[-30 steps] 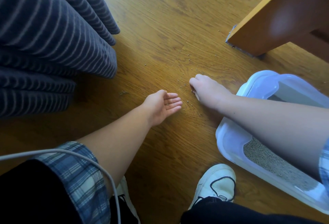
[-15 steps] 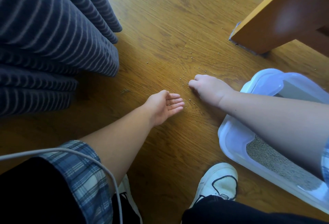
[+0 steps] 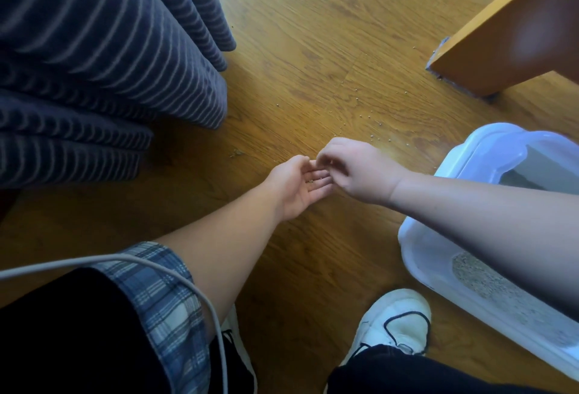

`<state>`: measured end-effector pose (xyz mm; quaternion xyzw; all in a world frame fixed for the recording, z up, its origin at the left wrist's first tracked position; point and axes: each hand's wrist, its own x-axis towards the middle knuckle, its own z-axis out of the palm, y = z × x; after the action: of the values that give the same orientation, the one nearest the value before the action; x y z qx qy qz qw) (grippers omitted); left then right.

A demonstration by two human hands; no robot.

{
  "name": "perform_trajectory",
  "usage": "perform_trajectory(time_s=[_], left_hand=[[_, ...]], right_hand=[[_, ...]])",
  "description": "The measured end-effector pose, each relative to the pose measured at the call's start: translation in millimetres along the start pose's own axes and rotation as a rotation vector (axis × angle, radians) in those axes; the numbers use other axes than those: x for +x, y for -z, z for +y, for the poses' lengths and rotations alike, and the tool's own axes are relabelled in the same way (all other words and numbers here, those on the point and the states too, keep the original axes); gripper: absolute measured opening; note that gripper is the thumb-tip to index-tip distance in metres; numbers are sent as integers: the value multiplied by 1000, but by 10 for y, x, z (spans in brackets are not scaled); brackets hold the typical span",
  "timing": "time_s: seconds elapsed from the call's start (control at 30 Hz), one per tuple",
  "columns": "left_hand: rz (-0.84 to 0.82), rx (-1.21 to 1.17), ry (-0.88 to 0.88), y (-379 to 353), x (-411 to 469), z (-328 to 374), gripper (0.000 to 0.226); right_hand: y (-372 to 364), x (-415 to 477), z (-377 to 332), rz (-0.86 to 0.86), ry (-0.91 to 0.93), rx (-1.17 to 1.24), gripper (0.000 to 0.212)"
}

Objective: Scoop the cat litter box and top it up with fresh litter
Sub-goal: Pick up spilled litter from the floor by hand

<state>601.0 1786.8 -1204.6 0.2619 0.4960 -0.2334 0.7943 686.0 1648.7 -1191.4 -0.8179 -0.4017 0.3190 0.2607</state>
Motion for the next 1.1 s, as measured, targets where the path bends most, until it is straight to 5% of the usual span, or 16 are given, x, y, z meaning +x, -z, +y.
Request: perform_trajectory(time_s=[0.23,0.63,0.93,1.1], left_hand=[[75,-51,-16,75,-55,165,39],[147,-291,-154,591,-215,473,37],[147,-305,-121,609,-216,477,37],[68,-278,-102,307,-127,493,40]], right_hand=[[188,243,312,140,-309,-111,10],[-10,1411,-219,119,-217,-113,9],[-38,1478,-198,57,-153,-240,10],[111,1194,-324,-41,14,-111,12]])
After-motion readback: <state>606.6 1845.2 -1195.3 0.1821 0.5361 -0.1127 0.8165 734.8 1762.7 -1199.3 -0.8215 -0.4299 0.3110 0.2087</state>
